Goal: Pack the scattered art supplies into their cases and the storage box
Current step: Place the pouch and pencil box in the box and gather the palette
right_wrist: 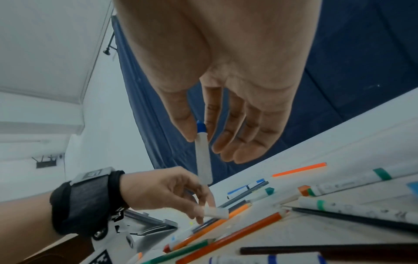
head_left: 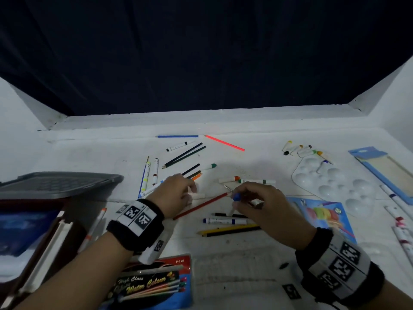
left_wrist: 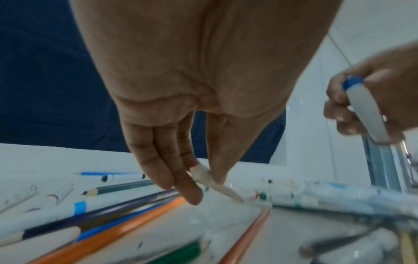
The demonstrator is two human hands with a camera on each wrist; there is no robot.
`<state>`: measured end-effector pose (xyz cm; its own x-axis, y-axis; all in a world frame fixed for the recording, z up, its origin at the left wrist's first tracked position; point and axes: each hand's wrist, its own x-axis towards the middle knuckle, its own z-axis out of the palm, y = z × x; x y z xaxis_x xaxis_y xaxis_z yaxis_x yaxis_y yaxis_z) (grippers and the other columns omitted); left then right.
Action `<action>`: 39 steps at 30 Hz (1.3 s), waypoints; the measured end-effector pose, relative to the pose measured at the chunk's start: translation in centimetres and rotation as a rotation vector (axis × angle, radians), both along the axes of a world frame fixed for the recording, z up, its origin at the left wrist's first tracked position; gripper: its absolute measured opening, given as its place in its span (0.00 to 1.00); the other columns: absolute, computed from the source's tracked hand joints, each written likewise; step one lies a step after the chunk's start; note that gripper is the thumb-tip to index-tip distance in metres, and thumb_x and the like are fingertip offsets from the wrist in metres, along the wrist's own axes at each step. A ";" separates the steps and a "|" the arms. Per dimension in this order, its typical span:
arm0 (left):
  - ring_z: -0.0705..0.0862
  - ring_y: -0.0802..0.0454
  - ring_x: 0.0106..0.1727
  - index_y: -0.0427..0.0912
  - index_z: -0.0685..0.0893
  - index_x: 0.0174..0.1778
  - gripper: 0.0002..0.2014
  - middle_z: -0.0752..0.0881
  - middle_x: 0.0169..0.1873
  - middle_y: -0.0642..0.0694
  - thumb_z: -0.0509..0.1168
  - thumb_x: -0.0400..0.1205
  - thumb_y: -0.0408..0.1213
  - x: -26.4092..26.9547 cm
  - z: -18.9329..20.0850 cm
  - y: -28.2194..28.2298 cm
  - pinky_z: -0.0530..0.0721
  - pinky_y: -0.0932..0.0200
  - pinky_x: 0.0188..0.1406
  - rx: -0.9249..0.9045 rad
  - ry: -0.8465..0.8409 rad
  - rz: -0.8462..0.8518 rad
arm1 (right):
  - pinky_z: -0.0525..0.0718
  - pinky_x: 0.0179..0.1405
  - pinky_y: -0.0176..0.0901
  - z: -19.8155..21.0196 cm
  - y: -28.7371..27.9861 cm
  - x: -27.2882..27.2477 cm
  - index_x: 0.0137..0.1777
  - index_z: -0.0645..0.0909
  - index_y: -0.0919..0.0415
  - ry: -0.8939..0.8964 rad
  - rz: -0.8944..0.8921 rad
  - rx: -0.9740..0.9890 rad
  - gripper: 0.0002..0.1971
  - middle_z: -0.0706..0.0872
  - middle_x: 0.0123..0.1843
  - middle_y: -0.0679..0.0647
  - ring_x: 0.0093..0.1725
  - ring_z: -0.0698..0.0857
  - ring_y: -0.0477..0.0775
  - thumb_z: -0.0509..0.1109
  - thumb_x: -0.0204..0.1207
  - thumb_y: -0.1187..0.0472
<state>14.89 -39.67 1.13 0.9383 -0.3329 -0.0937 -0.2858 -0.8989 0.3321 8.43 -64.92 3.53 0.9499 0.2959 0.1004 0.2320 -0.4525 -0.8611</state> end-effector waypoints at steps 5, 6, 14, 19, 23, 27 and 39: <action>0.84 0.57 0.36 0.55 0.90 0.46 0.09 0.85 0.36 0.56 0.78 0.75 0.36 -7.1 2.4 1.2 0.82 0.68 0.40 -0.490 -0.092 0.103 | 0.87 0.47 0.38 -1.0 1.5 -2.8 0.57 0.83 0.51 0.083 0.106 -0.053 0.06 0.87 0.49 0.44 0.47 0.87 0.42 0.69 0.82 0.59; 0.84 0.58 0.34 0.55 0.91 0.44 0.09 0.86 0.34 0.56 0.79 0.74 0.35 -8.8 2.5 1.3 0.83 0.69 0.38 -0.568 -0.053 0.119 | 0.87 0.47 0.40 -1.4 1.8 -3.4 0.58 0.82 0.50 0.105 0.139 -0.085 0.07 0.86 0.49 0.45 0.46 0.87 0.43 0.69 0.82 0.58; 0.87 0.63 0.40 0.54 0.91 0.44 0.06 0.89 0.38 0.61 0.78 0.75 0.38 -14.1 0.2 0.6 0.85 0.67 0.43 -0.392 0.156 0.023 | 0.86 0.41 0.43 -4.2 3.6 -5.1 0.58 0.75 0.53 0.262 0.324 -0.229 0.06 0.83 0.53 0.51 0.44 0.86 0.49 0.66 0.84 0.59; 0.87 0.63 0.43 0.52 0.92 0.47 0.08 0.90 0.44 0.55 0.78 0.74 0.38 -13.7 -1.1 -0.6 0.84 0.69 0.48 -0.272 0.159 0.040 | 0.84 0.46 0.45 -5.2 4.3 -4.4 0.54 0.78 0.55 0.268 0.323 -0.298 0.06 0.85 0.50 0.52 0.44 0.84 0.49 0.70 0.80 0.60; 0.84 0.62 0.41 0.50 0.92 0.49 0.08 0.89 0.45 0.52 0.78 0.75 0.39 -13.4 -1.3 -1.4 0.79 0.78 0.43 -0.198 0.111 0.035 | 0.85 0.50 0.47 -5.4 4.6 -4.0 0.52 0.79 0.53 0.272 0.315 -0.311 0.06 0.85 0.48 0.51 0.43 0.83 0.46 0.72 0.78 0.59; 0.80 0.58 0.42 0.48 0.90 0.54 0.12 0.85 0.49 0.49 0.76 0.76 0.37 -13.7 -1.3 -1.8 0.80 0.66 0.46 -0.117 0.054 0.020 | 0.86 0.51 0.49 -5.4 4.7 -4.2 0.50 0.80 0.53 0.256 0.308 -0.305 0.07 0.88 0.48 0.54 0.47 0.86 0.52 0.74 0.75 0.57; 0.77 0.52 0.64 0.56 0.85 0.65 0.19 0.81 0.62 0.55 0.70 0.78 0.52 -15.6 -0.9 -1.9 0.73 0.57 0.63 0.190 0.007 -0.008 | 0.84 0.41 0.39 -5.1 5.8 -4.7 0.49 0.84 0.57 0.165 0.274 -0.347 0.07 0.89 0.44 0.54 0.40 0.85 0.48 0.77 0.72 0.60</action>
<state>-0.66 -41.58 0.25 0.9348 -0.3162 -0.1619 -0.2916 -0.9433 0.1585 3.71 -59.08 -1.58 0.8269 0.5278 -0.1942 0.2561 -0.6609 -0.7054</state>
